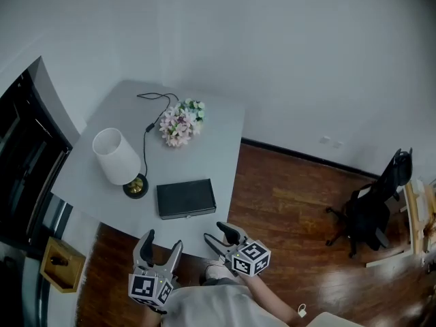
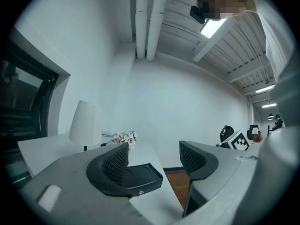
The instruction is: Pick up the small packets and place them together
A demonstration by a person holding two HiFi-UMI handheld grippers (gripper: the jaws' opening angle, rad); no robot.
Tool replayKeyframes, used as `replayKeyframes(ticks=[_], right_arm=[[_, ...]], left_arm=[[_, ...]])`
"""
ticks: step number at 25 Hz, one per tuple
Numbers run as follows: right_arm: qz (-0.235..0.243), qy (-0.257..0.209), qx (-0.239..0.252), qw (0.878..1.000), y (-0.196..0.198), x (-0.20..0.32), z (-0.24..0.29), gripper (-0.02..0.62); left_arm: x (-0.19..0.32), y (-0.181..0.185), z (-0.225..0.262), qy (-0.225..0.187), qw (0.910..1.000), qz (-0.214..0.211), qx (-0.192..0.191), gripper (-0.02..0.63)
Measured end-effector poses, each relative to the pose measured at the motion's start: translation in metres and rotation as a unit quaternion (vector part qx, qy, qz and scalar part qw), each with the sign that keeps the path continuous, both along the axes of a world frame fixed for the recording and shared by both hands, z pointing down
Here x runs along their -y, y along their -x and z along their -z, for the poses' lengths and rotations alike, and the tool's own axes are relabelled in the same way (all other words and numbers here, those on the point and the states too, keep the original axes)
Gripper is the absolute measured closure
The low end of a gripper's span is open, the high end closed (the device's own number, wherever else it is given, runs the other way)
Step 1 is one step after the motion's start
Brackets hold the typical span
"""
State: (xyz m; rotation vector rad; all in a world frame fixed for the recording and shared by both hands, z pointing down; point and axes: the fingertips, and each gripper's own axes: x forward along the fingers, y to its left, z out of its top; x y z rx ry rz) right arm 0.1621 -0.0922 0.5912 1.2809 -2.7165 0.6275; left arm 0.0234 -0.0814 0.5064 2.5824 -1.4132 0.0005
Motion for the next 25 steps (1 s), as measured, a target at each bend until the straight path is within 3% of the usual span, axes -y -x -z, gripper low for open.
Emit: replayKeyframes(ticks=[4, 10, 17, 19, 23, 25], right_arm=[[0.001, 0.103, -0.034, 0.994, 0.016, 0.022, -0.080, 0.345], [-0.016, 0.222, -0.052, 0.974, 0.037, 0.066, -0.180, 0.345], [-0.061, 0.299, -0.099, 0.947, 0.036, 0.100, -0.220, 0.345], [-0.083, 0.311, -0.115, 0.940, 0.030, 0.102, -0.223, 0.420], [-0.097, 0.331, -0.116, 0.932, 0.033, 0.104, -0.223, 0.426], [-0.091, 0.339, -0.098, 0.931, 0.042, 0.104, -0.224, 0.507]], left_arm=[[0.016, 0.007, 0.006, -0.007, 0.9999, -0.013, 0.005, 0.259], [0.023, 0.039, -0.003, 0.006, 0.9999, -0.006, 0.015, 0.261], [0.021, 0.080, -0.009, 0.018, 0.9994, 0.024, 0.015, 0.261], [0.021, 0.091, -0.010, 0.021, 0.9991, 0.035, 0.014, 0.261], [0.022, 0.106, -0.015, 0.027, 0.9985, 0.047, 0.010, 0.261], [0.022, 0.106, -0.019, 0.032, 0.9985, 0.043, 0.009, 0.261]])
